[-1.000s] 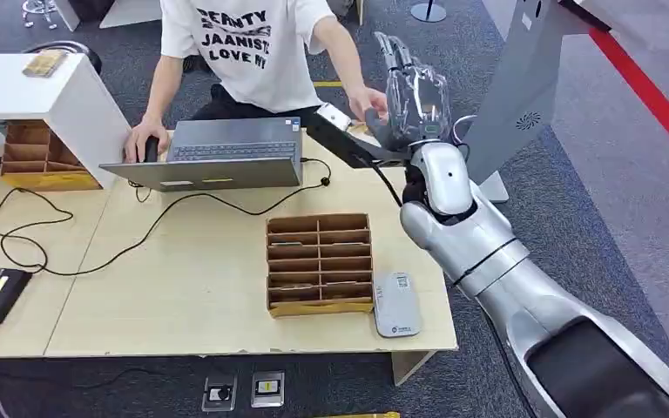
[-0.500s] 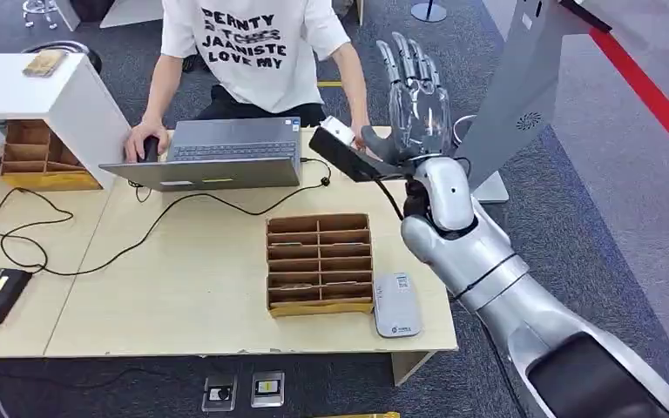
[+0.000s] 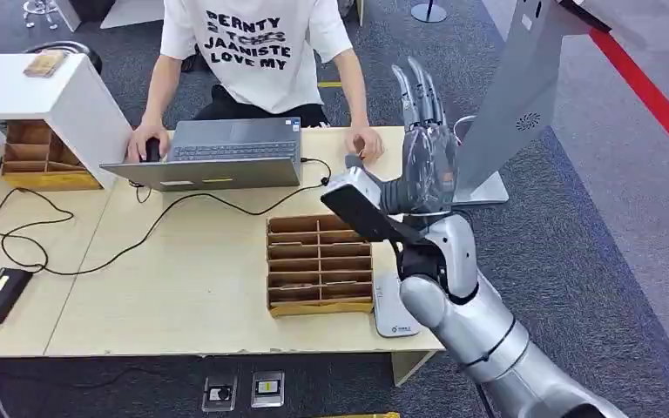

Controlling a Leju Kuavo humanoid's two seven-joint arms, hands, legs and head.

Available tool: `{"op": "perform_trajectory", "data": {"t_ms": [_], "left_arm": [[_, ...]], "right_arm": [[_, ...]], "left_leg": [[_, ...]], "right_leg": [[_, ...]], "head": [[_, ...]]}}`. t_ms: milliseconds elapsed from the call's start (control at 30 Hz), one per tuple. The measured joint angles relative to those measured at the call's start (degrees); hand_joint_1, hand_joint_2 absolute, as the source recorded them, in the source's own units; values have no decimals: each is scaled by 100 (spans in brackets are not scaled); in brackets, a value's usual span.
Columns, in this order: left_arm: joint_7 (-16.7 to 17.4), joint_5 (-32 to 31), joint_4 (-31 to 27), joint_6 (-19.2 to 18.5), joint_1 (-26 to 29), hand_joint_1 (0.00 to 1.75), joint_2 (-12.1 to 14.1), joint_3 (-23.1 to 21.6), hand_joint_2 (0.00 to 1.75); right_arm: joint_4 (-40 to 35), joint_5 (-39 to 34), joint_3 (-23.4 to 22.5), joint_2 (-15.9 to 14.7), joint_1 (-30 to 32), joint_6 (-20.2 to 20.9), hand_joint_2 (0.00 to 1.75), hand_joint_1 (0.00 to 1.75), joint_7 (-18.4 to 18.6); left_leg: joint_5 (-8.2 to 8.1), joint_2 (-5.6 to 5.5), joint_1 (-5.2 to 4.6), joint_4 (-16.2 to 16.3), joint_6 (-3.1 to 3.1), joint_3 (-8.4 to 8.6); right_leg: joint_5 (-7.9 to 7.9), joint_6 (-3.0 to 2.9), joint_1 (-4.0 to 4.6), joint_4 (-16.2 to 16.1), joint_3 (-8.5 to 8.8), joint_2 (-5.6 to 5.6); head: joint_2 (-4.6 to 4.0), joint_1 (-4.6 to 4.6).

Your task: Pass the card to the sensor for recognition and then transmit it.

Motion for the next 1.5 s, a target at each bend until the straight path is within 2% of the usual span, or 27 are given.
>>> {"op": "perform_trajectory", "data": {"t_ms": [233, 533, 833, 1067, 1100, 1133, 1167, 1200, 1233, 1267, 1300, 1367, 1400, 1500], "left_arm": [[0, 92, 0, 22, 24, 0, 2, 2, 0], [15, 271, 0, 74, 42, 0, 2, 22, 0], [20, 371, 0, 103, 42, 0, 2, 33, 0], [24, 444, 0, 164, 42, 0, 2, 66, 0], [28, 457, 0, 175, 42, 0, 2, 68, 0], [33, 470, 0, 181, 42, 0, 2, 70, 0], [37, 476, 0, 188, 42, 0, 2, 77, 0], [37, 476, 0, 190, 42, 0, 2, 87, 0], [37, 479, 0, 192, 42, 0, 2, 105, 0], [37, 478, 0, 197, 42, 0, 2, 114, 0], [37, 479, 0, 197, 42, 0, 2, 116, 0], [37, 479, 0, 199, 42, 0, 2, 127, 0], [37, 476, 0, 199, 43, 0, 2, 144, 0], [37, 461, 0, 194, 42, 0, 2, 166, 0]], "right_arm": [[-841, -111, -208, -15, 797, -4, 175, 0, -430], [-1492, 31, -245, -131, 1678, 0, 175, 0, -413], [-1628, -160, -105, -290, 2101, 271, 175, 0, -338], [-1540, -213, 142, -361, 2130, 518, 175, 0, -467], [-1525, -161, 184, -369, 2130, 531, 175, 9, -483], [-1490, -96, 234, -376, 2128, 553, 175, 37, -496], [-1459, -39, 278, -385, 2125, 568, 175, 37, -496], [-1422, 30, 334, -393, 2122, 579, 175, 70, -494], [-1394, 89, 372, -396, 2122, 588, 175, 119, -492], [-1376, 138, 405, -396, 2118, 588, 175, 145, -483], [-1350, 192, 446, -398, 2115, 590, 175, 159, -465], [-1302, 278, 503, -400, 2115, 590, 175, 152, -413], [-1274, 325, 531, -406, 2115, 599, 175, 157, -380], [-1221, 527, 632, -428, 2117, 662, 175, 147, -255]], "left_leg": [[0, 3, 0, 0, 0, 0], [-1, 5, 0, -1, -1, -1], [-1, 3, 0, -1, -1, -2], [-1, 3, 1, -2, -1, -4], [-1, 3, 1, -2, -1, -5], [-1, 3, 1, -2, -1, -6], [-1, 2, 1, -2, -1, -6], [-1, 2, 1, -2, -1, -6], [-1, 2, 1, -2, -1, -6], [-1, 2, 1, -2, -1, -6], [-1, 2, 1, -2, -1, -6], [-1, 2, 1, -2, -1, -6], [-1, 2, 1, -2, -1, -6], [-1, 2, 1, -2, -1, -5]], "right_leg": [[0, 0, 0, 0, 0, 0], [0, 0, 0, -1, -1, 0], [0, 0, 0, -1, 0, 0], [-1, 0, 0, -1, 1, 0], [-1, 0, 0, -1, 0, -1], [-1, 0, 0, -1, 1, -1], [-1, 0, 0, -1, 1, -1], [-1, 0, 0, -1, 0, -1], [-1, 0, 0, -1, 0, -1], [-1, 0, 0, -1, 1, -1], [-1, 0, 0, -1, 0, -1], [-1, 0, 0, -1, 0, -1], [-1, 0, 0, -1, 0, -1], [-1, 0, 0, -1, 0, -1]], "head": [[0, 2], [0, 0], [-2, 0], [0, 2], [0, 0], [-2, 0], [0, 0], [0, 2], [0, 0], [-2, 0], [0, 0], [-2, 0], [-2, 2], [-2, 0]]}}
